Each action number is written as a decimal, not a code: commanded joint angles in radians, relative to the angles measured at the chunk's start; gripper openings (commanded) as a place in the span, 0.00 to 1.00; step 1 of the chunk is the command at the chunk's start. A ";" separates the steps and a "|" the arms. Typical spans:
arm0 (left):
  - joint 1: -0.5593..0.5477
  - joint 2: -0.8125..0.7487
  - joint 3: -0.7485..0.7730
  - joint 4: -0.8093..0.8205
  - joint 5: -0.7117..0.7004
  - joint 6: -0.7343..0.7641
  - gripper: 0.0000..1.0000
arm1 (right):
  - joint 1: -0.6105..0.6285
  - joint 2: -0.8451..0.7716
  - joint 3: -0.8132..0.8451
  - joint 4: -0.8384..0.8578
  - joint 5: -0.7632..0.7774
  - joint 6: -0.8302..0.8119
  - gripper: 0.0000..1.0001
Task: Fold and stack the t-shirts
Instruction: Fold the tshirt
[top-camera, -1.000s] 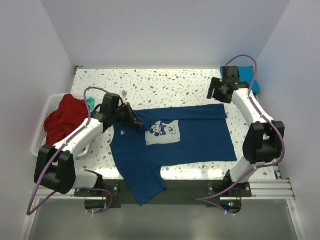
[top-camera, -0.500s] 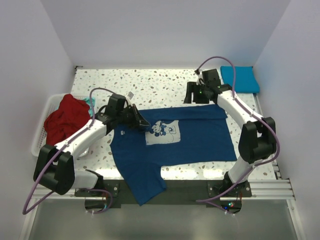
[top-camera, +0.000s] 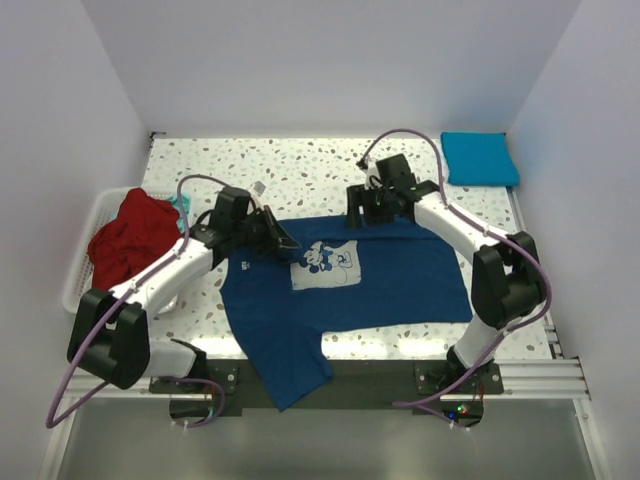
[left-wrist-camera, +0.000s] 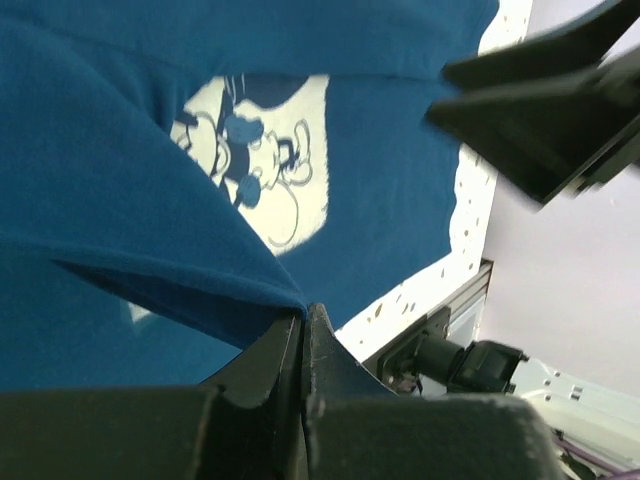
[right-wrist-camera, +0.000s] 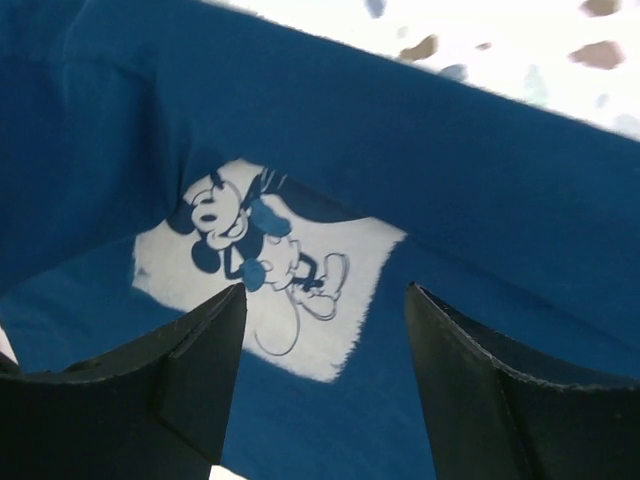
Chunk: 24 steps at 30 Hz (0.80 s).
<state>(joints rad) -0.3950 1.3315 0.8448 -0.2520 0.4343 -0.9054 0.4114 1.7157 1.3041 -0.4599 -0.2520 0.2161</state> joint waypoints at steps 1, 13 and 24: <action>0.033 0.032 0.069 0.079 -0.006 0.007 0.00 | 0.050 -0.025 -0.028 0.062 0.006 -0.027 0.67; 0.199 0.354 0.348 0.138 -0.086 0.106 0.00 | 0.263 0.056 -0.002 0.208 0.121 -0.053 0.57; 0.216 0.590 0.453 0.157 -0.063 0.111 0.00 | 0.397 0.260 0.182 0.293 0.181 -0.119 0.45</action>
<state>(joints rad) -0.1921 1.8984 1.2442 -0.1352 0.3660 -0.8181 0.7994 1.9556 1.3952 -0.2527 -0.1070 0.1387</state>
